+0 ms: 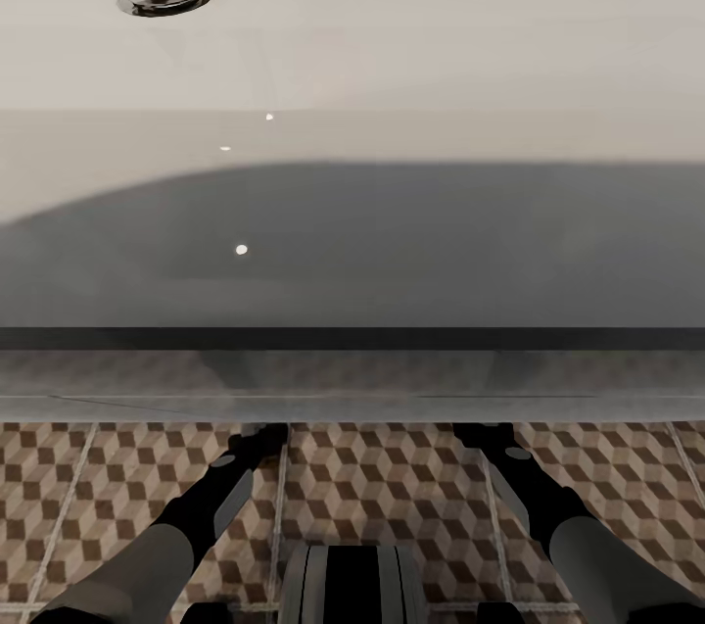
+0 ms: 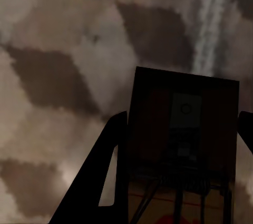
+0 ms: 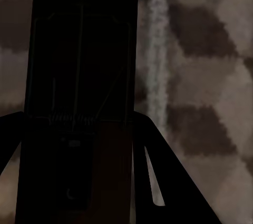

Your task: Take the four mousetraps from the cabinet in the bathroom and place them on the bathroom floor. Make sure all four end up on the same floor surface, and ensure that at least two of them are either under or directly next to the same bathroom sink.

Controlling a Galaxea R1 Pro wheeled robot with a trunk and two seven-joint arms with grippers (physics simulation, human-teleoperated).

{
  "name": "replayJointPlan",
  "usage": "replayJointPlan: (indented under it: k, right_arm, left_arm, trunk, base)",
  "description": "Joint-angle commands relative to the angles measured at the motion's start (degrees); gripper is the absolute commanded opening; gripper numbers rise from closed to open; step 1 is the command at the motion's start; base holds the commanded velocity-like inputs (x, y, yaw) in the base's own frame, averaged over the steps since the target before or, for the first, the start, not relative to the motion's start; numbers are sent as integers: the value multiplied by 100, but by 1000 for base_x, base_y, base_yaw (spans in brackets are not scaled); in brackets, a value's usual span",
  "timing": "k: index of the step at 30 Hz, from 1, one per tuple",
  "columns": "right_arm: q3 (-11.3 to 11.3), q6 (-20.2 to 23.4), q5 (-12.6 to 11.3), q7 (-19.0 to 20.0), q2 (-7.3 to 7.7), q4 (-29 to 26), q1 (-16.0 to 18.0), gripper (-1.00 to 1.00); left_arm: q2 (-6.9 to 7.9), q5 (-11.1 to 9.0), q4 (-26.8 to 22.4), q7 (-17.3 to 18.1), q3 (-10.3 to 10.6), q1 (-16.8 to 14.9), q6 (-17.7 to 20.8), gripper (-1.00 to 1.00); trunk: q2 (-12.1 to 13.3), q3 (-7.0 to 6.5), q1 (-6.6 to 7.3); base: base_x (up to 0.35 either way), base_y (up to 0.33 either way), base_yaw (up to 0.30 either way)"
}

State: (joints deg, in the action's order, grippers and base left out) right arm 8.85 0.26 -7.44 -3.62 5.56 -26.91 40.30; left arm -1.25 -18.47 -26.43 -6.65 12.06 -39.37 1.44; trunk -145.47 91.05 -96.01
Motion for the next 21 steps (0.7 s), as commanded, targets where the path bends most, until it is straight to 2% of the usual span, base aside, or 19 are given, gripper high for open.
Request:
replayJointPlan:
  k: [1,13,21]
  right_arm:
    - [47,1,-81,-25,7,-2,3,-100]
    - [47,1,-82,-25,7,2,3,-100]
    - [47,1,-82,-25,7,2,3,-100]
  left_arm:
    - [9,-43,-22,-70,51,-1,16,-100]
    - [28,-34,-248,-80,43,-3,-14,-100]
    - [28,-31,-257,-97,42,-3,-238,-100]
  trunk:
    - [-1,3,1]
    - [-1,3,1]
    - [-1,3,1]
  base:
    - [0,0,0]
    - [0,0,0]
    - [0,0,0]
